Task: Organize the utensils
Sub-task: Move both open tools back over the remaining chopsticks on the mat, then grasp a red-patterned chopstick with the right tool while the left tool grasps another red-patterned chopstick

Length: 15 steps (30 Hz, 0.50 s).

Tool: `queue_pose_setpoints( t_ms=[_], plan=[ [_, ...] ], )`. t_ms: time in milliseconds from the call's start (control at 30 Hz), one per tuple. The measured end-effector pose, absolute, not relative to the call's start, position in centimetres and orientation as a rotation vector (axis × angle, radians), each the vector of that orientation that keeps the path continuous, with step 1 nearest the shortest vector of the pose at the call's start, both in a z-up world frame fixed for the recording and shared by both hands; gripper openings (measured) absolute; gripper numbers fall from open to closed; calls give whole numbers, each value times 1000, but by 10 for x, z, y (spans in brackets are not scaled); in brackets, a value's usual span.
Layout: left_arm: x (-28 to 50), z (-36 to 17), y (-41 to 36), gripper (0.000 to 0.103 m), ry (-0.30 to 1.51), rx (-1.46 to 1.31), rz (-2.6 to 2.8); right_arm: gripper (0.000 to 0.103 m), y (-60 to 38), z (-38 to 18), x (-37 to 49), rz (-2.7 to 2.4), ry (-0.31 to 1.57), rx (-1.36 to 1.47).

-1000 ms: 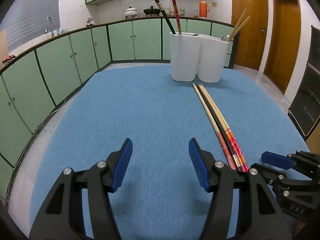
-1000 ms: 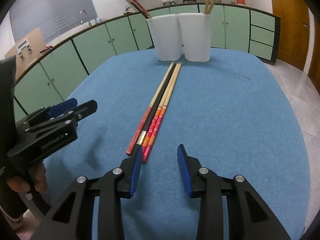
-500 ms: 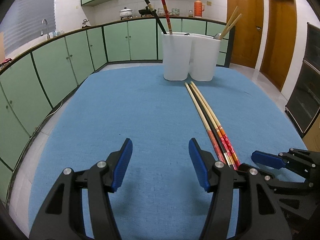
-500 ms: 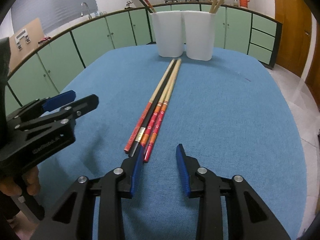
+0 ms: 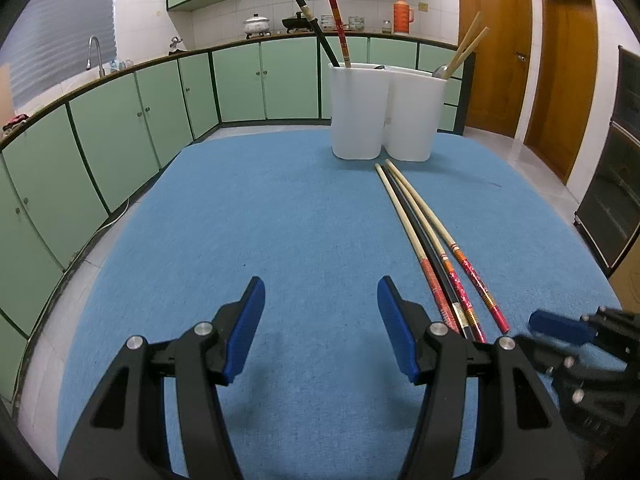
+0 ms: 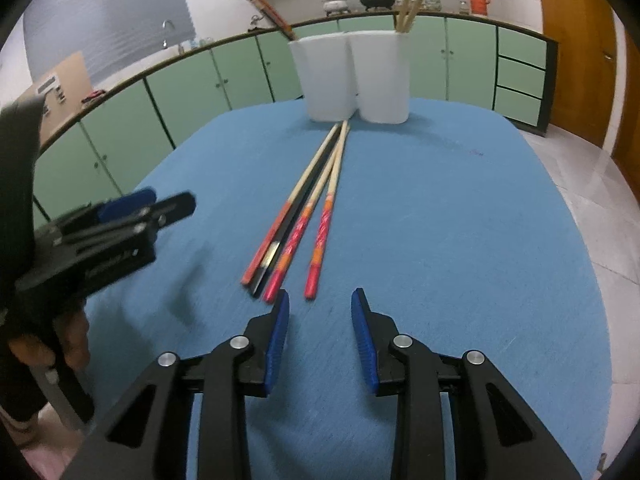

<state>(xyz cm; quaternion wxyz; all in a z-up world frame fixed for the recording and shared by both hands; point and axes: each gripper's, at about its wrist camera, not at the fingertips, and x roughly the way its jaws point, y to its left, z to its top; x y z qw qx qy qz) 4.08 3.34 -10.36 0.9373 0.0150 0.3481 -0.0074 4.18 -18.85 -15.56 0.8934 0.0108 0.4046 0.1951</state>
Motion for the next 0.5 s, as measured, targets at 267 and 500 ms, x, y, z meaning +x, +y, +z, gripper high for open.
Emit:
queue_pose_setpoints(
  t_ms=[267, 500],
  plan=[
    [40, -104, 34, 57, 709, 36, -17, 21, -183, -156, 45, 384, 834, 19],
    [39, -103, 29, 57, 709, 41, -37, 10, -176, -156, 54, 366, 851, 4]
  ],
)
